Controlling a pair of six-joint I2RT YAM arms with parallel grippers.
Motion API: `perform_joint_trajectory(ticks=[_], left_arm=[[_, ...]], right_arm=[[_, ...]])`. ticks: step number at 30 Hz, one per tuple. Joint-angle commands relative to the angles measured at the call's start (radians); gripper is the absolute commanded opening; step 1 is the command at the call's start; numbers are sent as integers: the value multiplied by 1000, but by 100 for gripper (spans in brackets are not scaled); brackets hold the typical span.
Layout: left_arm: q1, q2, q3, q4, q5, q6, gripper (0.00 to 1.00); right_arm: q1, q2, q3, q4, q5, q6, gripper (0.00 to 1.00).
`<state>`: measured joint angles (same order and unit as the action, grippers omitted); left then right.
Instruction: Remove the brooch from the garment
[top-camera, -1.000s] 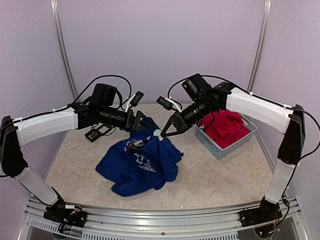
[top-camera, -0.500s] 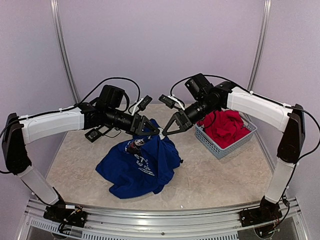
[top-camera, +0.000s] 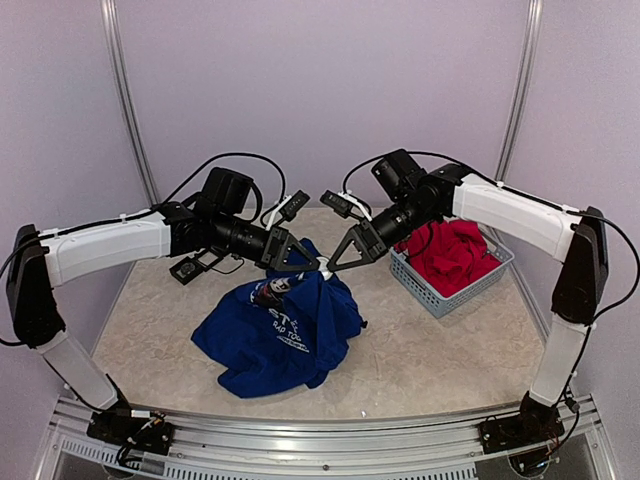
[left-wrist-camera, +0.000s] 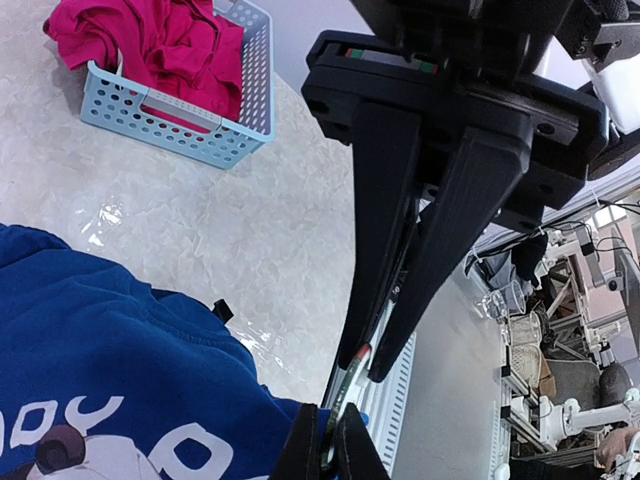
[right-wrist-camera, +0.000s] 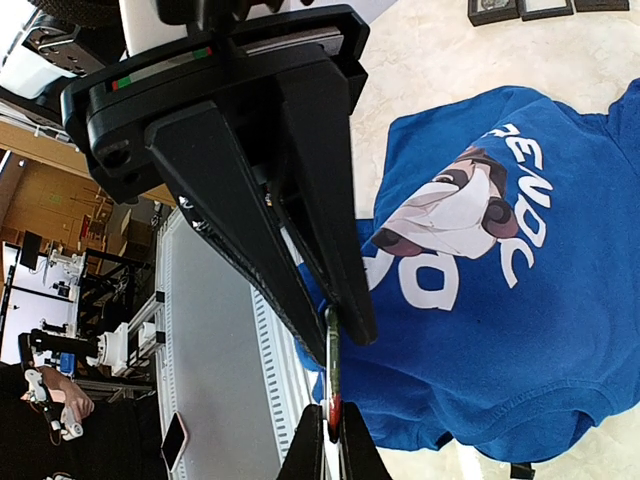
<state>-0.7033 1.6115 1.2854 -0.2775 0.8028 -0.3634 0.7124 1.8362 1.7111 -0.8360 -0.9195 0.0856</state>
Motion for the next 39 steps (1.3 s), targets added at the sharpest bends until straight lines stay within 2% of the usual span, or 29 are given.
perform_joint_trajectory(ticks=[1, 3, 6, 9, 11, 14, 18, 22, 27, 39], left_arm=[[-4, 13, 24, -7, 9, -18, 0], [-4, 11, 24, -11, 18, -23, 0], [-3, 6, 20, -14, 11, -34, 0], [10, -18, -8, 9, -28, -66, 0], [26, -47, -37, 42, -64, -97, 0], [44, -90, -64, 105, -117, -144, 0], [51, -124, -82, 208, -164, -204, 0], [53, -144, -101, 301, -174, -259, 0], [54, -155, -113, 344, -162, -290, 0], [54, -181, -153, 397, -166, -319, 0]], right_arm=[[-12, 3, -15, 7, -27, -9, 0], [-22, -7, -29, 53, -26, 14, 9], [-42, -37, -81, 177, -30, 87, 33], [-63, -89, -167, 350, -22, 205, 51], [-67, -124, -224, 457, 13, 277, 58], [-67, -181, -316, 655, 69, 416, 63], [-54, -262, -472, 948, 151, 588, 66], [-34, -296, -504, 980, 253, 599, 68], [-19, -291, -507, 1000, 268, 613, 69], [32, -217, -464, 1015, 213, 631, 46]])
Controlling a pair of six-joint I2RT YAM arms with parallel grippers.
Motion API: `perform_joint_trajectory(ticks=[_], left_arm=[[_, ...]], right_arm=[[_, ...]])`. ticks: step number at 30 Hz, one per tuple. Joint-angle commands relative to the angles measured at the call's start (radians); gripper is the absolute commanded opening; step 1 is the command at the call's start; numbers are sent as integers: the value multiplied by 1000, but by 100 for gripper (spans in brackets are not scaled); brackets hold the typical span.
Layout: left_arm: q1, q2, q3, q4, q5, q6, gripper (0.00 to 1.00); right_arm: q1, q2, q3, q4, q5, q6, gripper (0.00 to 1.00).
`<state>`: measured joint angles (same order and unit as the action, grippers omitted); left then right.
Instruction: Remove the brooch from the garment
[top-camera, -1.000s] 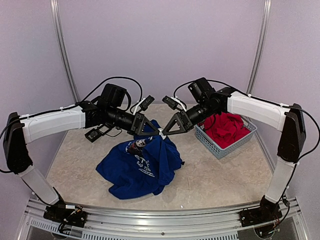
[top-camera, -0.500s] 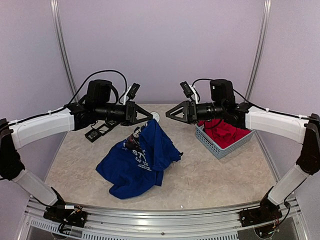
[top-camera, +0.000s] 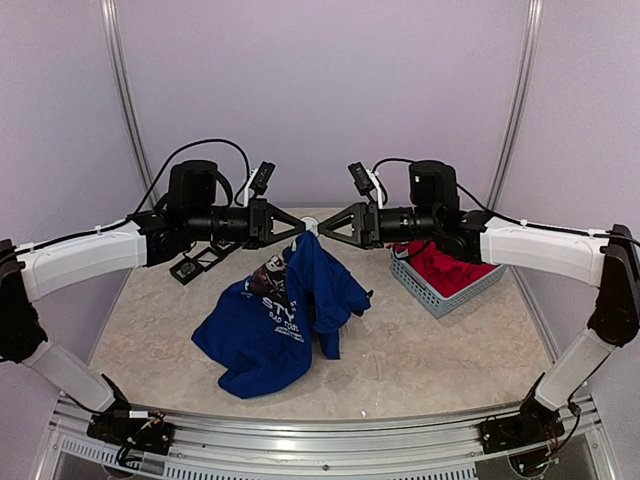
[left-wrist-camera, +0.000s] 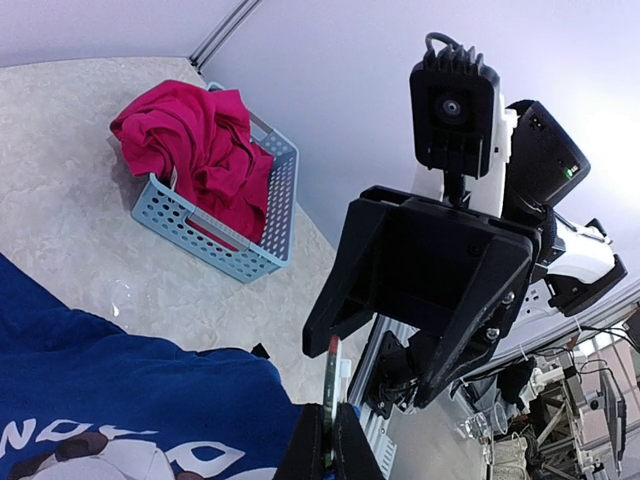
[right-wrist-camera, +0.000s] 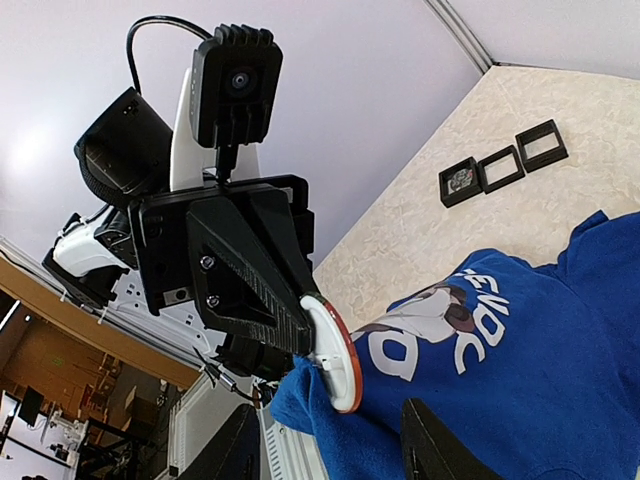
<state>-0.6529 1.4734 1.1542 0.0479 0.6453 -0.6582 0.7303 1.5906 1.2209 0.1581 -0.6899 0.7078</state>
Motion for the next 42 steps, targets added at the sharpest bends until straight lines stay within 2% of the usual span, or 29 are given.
perform_joint_trajectory(ticks=[1, 14, 21, 22, 23, 25, 26, 29, 31, 34, 38, 40, 42], left_arm=[[4, -44, -22, 74, -8, -26, 0], [3, -38, -23, 81, 16, -38, 0], [2, -33, -29, 71, 24, -38, 0], [3, -34, -29, 65, 23, -36, 3], [4, -35, -28, 57, 21, -32, 12], [4, -37, -28, 33, 13, -18, 39], [4, -40, -29, 20, 9, -10, 49], [7, -46, -23, -41, -1, 33, 67], [7, -50, -19, -107, -6, 68, 76], [9, -52, -5, -173, 9, 122, 82], [3, -21, 51, -279, 47, 195, 82], [-2, -2, 77, -301, 57, 218, 80], [-6, 11, 96, -303, 70, 219, 74]], right_arm=[[16, 32, 29, 23, -20, 9, 45], [24, 79, 62, 49, -51, 22, 23], [24, 102, 89, 74, -81, 33, 0], [24, 102, 92, 60, -82, 23, 0], [24, 99, 96, 42, -82, 10, 0], [22, 96, 116, -26, -87, -51, 0], [20, 98, 135, -77, -94, -86, 0], [4, 115, 214, -281, -141, -220, 0], [-12, 131, 275, -422, -191, -307, 0], [-35, 171, 375, -686, -253, -448, 0], [-48, 236, 499, -945, -335, -604, 0], [-48, 262, 541, -1034, -355, -660, 0], [-48, 286, 577, -1095, -358, -695, 0]])
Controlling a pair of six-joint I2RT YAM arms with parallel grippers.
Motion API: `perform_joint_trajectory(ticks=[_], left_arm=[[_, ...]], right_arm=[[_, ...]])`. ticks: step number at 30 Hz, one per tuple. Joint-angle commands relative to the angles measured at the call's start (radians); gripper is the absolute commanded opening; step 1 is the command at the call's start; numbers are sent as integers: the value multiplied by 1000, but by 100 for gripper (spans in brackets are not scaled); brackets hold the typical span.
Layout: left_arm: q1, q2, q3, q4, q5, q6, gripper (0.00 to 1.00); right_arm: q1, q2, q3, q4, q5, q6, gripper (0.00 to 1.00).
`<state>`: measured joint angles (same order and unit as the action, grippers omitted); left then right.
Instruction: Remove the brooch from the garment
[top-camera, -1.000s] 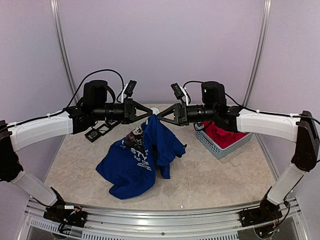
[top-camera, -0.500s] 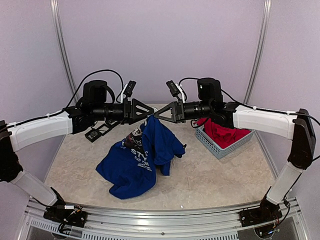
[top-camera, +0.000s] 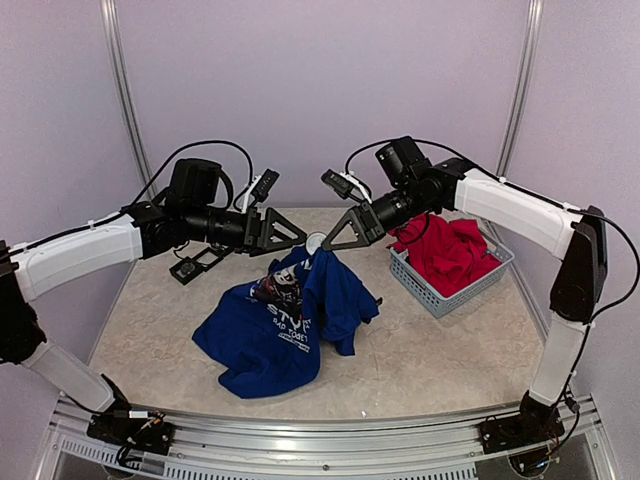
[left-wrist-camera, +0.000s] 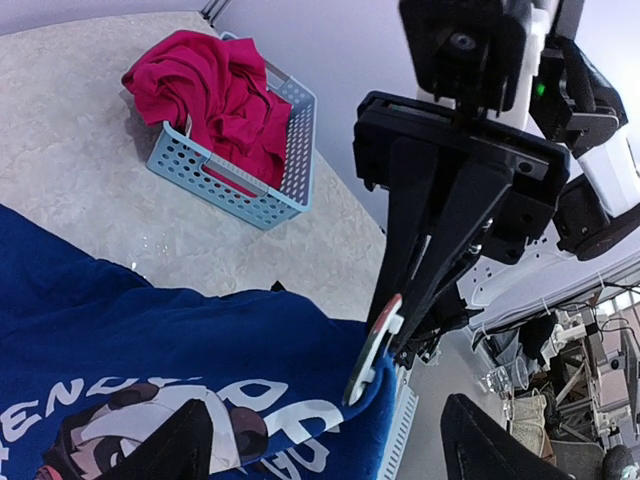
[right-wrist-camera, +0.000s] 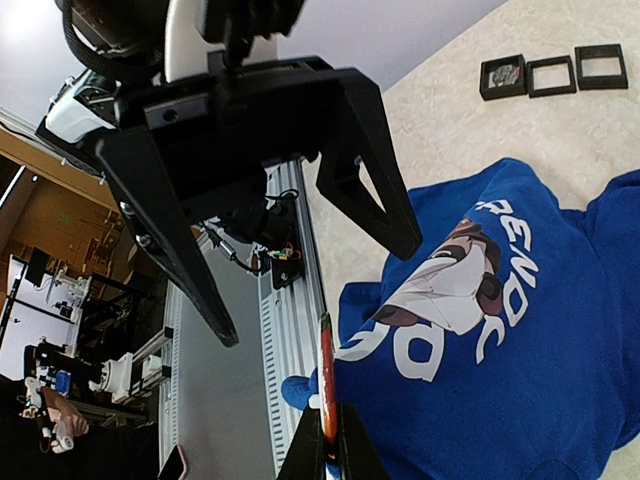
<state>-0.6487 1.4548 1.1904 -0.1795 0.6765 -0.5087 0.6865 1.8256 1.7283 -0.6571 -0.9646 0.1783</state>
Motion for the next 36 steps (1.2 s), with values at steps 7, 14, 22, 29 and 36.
perform_joint_trajectory(ticks=[7, 14, 22, 29, 36], left_arm=[[-35, 81, 105, -99, 46, 82, 59], [-46, 112, 123, -111, 54, 81, 51], [-50, 134, 135, -107, 76, 75, 29], [-60, 150, 137, -108, 102, 72, 17], [-63, 154, 138, -109, 109, 72, 9]], right_arm=[[-4, 67, 91, -262, -110, -181, 0], [-4, 73, 94, -238, -117, -148, 0], [-4, 79, 94, -214, -116, -137, 0], [-4, 89, 97, -203, -112, -131, 0], [-7, 86, 100, -197, -105, -127, 0]])
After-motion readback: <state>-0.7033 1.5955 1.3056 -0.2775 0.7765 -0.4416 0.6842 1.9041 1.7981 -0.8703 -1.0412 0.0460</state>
